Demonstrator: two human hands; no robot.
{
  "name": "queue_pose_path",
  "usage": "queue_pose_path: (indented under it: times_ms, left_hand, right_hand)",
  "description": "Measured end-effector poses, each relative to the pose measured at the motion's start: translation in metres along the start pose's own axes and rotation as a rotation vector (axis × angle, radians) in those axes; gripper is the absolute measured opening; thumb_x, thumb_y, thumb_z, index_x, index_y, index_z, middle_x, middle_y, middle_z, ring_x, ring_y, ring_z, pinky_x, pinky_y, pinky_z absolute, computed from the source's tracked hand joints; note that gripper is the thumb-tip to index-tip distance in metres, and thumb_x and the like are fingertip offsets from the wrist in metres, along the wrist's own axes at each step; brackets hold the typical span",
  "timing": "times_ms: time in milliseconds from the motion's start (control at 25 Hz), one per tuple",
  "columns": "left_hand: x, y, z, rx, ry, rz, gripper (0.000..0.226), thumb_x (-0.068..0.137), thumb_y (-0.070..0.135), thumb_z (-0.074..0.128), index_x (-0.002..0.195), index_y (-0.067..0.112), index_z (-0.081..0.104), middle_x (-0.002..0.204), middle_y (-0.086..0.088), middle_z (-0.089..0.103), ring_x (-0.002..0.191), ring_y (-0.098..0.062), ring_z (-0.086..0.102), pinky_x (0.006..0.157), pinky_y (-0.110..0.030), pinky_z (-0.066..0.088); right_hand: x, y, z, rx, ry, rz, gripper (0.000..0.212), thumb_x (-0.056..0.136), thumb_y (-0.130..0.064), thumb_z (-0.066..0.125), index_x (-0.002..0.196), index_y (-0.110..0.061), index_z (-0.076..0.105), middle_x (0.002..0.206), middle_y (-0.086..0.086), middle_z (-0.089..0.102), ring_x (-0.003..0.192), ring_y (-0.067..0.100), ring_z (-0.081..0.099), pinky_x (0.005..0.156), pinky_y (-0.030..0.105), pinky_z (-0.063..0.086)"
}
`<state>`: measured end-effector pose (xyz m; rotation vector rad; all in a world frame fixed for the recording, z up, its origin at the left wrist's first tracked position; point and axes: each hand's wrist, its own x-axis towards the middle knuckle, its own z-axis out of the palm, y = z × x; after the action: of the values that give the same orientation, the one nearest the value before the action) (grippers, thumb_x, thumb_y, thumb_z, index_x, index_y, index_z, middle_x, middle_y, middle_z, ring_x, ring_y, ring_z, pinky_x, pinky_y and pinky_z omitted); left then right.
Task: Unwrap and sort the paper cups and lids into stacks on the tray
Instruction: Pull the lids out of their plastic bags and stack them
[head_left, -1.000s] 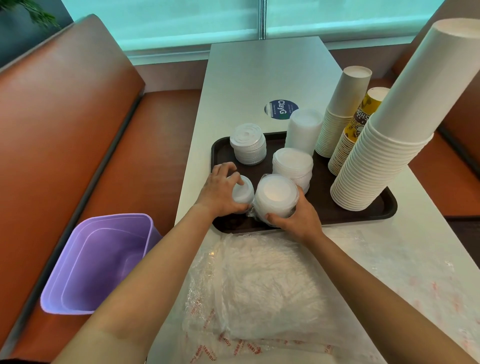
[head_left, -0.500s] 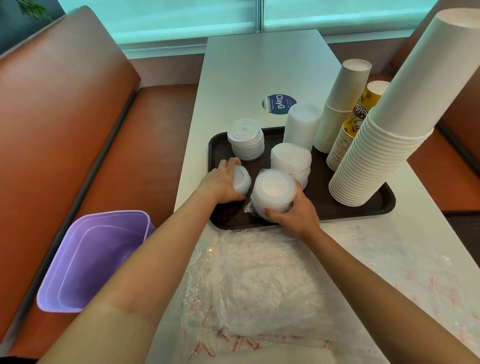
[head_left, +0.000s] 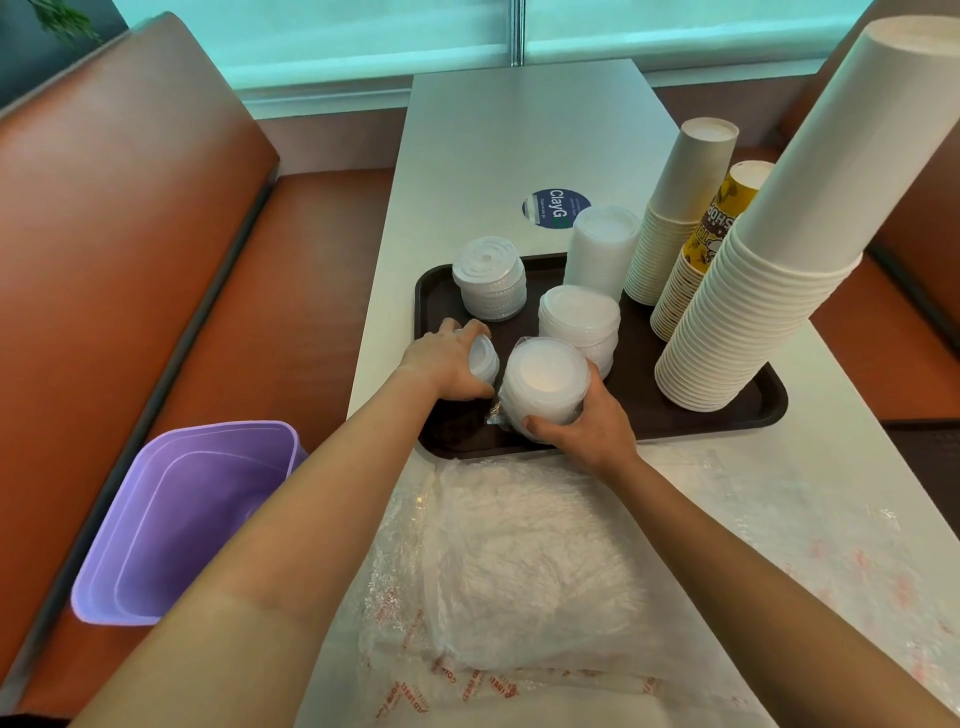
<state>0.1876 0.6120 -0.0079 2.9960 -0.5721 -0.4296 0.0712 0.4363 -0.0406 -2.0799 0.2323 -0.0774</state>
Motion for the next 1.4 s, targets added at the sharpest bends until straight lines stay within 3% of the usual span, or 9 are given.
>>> queue_pose_path:
  times_ms: [120,360,560,760,880,1040,1080,1200,1400]
  left_hand:
    - [0.003,0.002,-0.005,0.030,-0.039,-0.012,0.085,0.071,0.047,0.071,0.141,0.037,0.025,0.131,-0.010,0.039,0.112,-0.034,0.055,0.093,-0.042,0.047]
    - [0.002,0.007,-0.012,0.043,-0.093,-0.021,0.079,0.068,0.041,0.075,0.133,0.020,0.035,0.127,-0.012,0.041,0.108,-0.035,0.054,0.088,-0.040,0.047]
    - [0.001,0.004,-0.007,-0.027,-0.094,-0.019,0.079,0.068,0.040,0.077,0.133,0.023,0.035,0.128,-0.010,0.041,0.116,-0.036,0.046,0.092,-0.043,0.043]
    - [-0.003,0.002,-0.005,-0.042,-0.105,0.010,0.099,0.070,0.042,0.074,0.147,0.041,0.011,0.143,-0.011,0.026,0.126,-0.037,0.037,0.102,-0.046,0.038]
    - [-0.011,-0.001,-0.014,-0.269,0.041,-0.026,0.085,0.076,0.033,0.069,0.146,0.038,0.020,0.146,-0.006,0.023,0.131,-0.031,0.032,0.105,-0.042,0.033]
    - [-0.035,0.023,-0.031,-0.634,0.572,0.064,0.038,0.085,0.020,0.059,0.123,0.015,0.058,0.126,-0.010,0.050,0.114,-0.026,0.052,0.097,-0.031,0.043]
    - [-0.043,0.033,-0.032,-0.620,0.605,0.167,0.034,0.083,0.021,0.057,0.115,0.012,0.063,0.119,-0.011,0.056,0.107,-0.025,0.057,0.093,-0.029,0.045]
    - [-0.061,0.062,-0.009,-0.398,0.447,0.363,0.038,0.082,0.030,0.052,0.111,0.011,0.067,0.116,-0.009,0.062,0.106,-0.025,0.058,0.095,-0.034,0.043]
    - [-0.070,0.074,0.018,-0.213,0.457,0.322,0.047,0.090,0.039,0.052,0.128,0.012,0.057,0.132,-0.009,0.055,0.126,-0.027,0.045,0.107,-0.040,0.034]
  right_hand:
    - [0.001,0.000,-0.001,-0.004,0.002,-0.001,0.088,0.065,-0.033,0.083,0.138,-0.029,0.034,0.130,-0.007,0.053,0.120,0.016,0.049,0.095,0.033,0.042]
    - [0.002,0.002,0.000,-0.016,0.008,0.004,0.090,0.065,-0.033,0.083,0.140,-0.029,0.033,0.131,-0.005,0.052,0.122,0.017,0.048,0.097,0.033,0.041]
    - [0.002,0.002,0.000,-0.013,0.011,-0.006,0.090,0.066,-0.032,0.083,0.140,-0.027,0.033,0.133,-0.004,0.052,0.123,0.017,0.048,0.097,0.032,0.040]
    - [0.001,0.003,0.000,-0.006,0.005,-0.010,0.089,0.065,-0.034,0.083,0.140,-0.028,0.034,0.132,-0.005,0.052,0.123,0.018,0.048,0.098,0.034,0.042]
    - [0.002,0.003,0.000,-0.012,0.002,-0.003,0.089,0.066,-0.034,0.083,0.140,-0.028,0.034,0.132,-0.005,0.052,0.123,0.018,0.048,0.098,0.034,0.040]
    - [0.002,0.003,0.000,-0.010,-0.012,0.008,0.091,0.065,-0.035,0.083,0.140,-0.029,0.033,0.133,-0.004,0.052,0.124,0.019,0.047,0.100,0.038,0.042]
    - [0.002,0.003,0.000,-0.006,-0.014,0.010,0.091,0.065,-0.035,0.084,0.140,-0.029,0.034,0.132,-0.004,0.053,0.122,0.018,0.049,0.099,0.037,0.043]
    - [0.001,0.003,0.001,-0.031,-0.012,0.024,0.088,0.063,-0.039,0.084,0.137,-0.026,0.038,0.123,-0.005,0.057,0.113,0.018,0.055,0.088,0.033,0.046]
    - [-0.001,0.000,0.000,-0.077,-0.026,0.015,0.084,0.063,-0.046,0.077,0.136,-0.025,0.039,0.123,-0.001,0.059,0.110,0.022,0.057,0.087,0.041,0.049]
